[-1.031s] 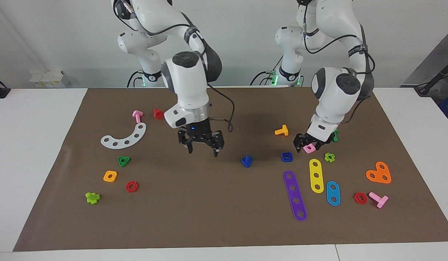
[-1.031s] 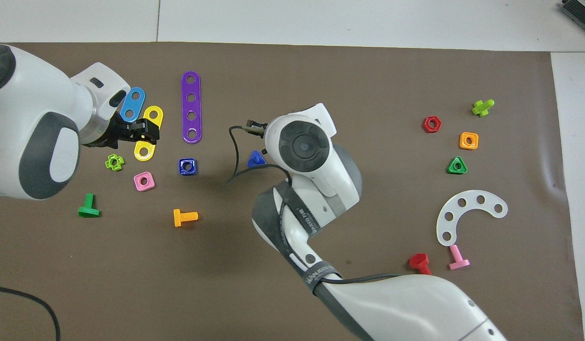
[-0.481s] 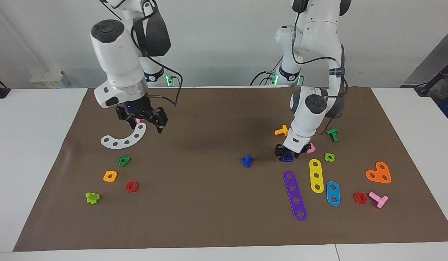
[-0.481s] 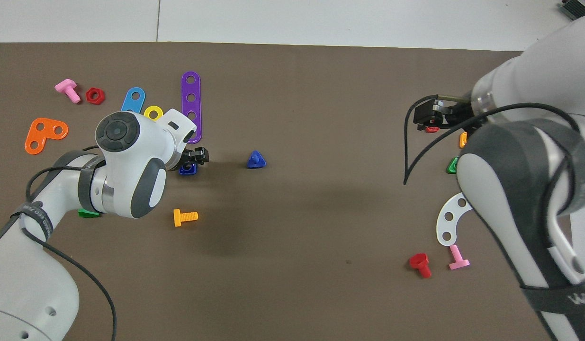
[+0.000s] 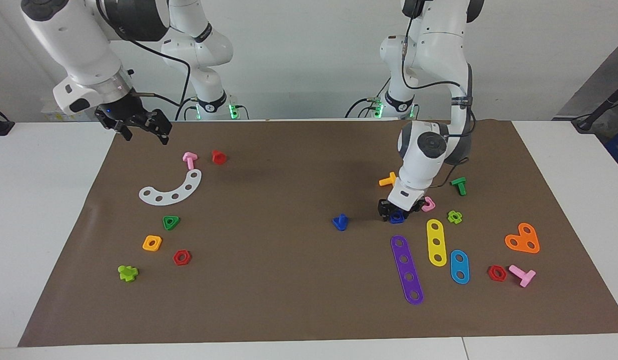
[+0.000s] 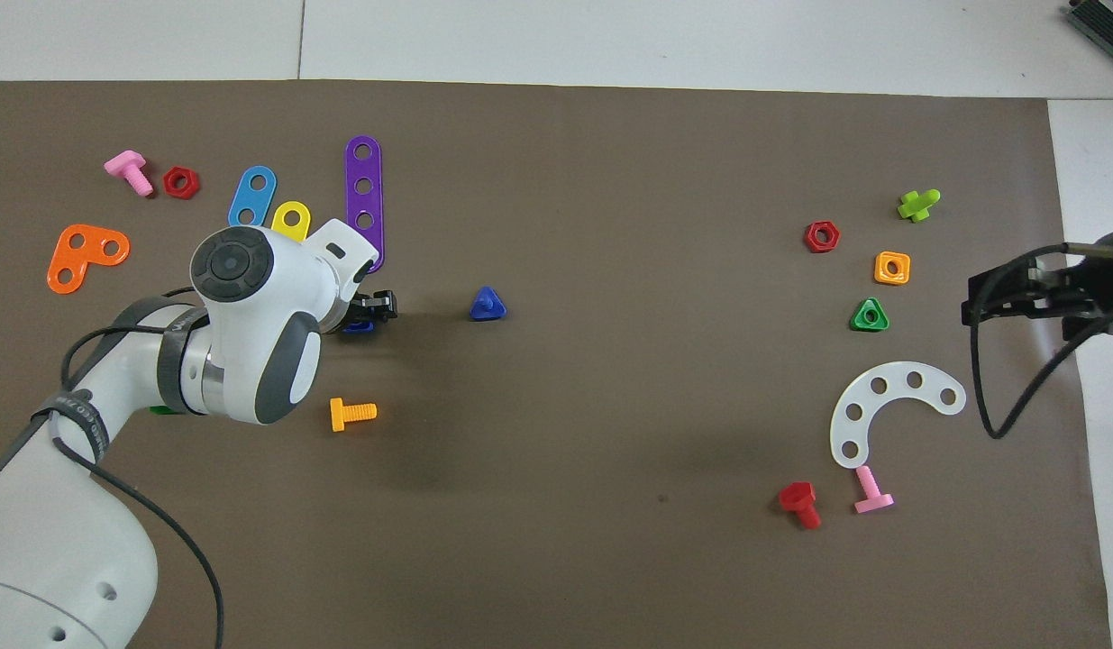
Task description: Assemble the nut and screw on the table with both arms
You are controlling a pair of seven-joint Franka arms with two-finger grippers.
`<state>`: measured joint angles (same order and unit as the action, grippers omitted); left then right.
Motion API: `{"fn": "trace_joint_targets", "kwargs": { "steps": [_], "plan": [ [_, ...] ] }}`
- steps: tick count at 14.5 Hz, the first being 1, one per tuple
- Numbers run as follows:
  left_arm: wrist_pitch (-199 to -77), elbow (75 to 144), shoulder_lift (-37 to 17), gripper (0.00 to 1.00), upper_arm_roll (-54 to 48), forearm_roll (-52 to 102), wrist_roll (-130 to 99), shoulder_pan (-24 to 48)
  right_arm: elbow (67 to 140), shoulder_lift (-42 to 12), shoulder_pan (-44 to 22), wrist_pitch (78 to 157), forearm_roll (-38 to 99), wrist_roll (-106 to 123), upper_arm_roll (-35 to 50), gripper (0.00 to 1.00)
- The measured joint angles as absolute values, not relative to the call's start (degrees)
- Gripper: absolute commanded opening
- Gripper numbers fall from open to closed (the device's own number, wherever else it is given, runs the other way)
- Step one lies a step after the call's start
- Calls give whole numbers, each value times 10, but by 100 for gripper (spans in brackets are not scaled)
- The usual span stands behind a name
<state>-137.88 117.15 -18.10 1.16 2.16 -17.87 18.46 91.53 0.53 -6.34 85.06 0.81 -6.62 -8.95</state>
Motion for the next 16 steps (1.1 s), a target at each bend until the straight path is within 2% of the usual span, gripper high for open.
{"fn": "trace_joint_targets", "kwargs": {
  "steps": [2, 4, 5, 10, 13, 16],
  "plan": [
    [-1378, 1172, -180, 46, 14, 21, -174, 185, 917, 14, -45, 844, 8, -35, -89, 100],
    [-1376, 1172, -178, 26, 15, 21, -172, 185, 918, 17, -34, 844, 8, -16, -90, 100],
    [-1374, 1172, -174, 19, 14, 21, -169, 185, 918, 18, -33, 845, 7, -15, -89, 100],
    [-1366, 1155, -175, 18, 14, 21, -167, 185, 898, 18, -35, 862, 6, -15, -85, 100],
    [-1283, 1085, -182, 18, 12, 21, -170, 199, 892, 18, -36, 862, 6, -15, -84, 100],
    [-1254, 1036, -194, 18, 11, 22, -209, 233, 892, 17, -36, 870, 5, -15, -81, 100]
  ]
}}
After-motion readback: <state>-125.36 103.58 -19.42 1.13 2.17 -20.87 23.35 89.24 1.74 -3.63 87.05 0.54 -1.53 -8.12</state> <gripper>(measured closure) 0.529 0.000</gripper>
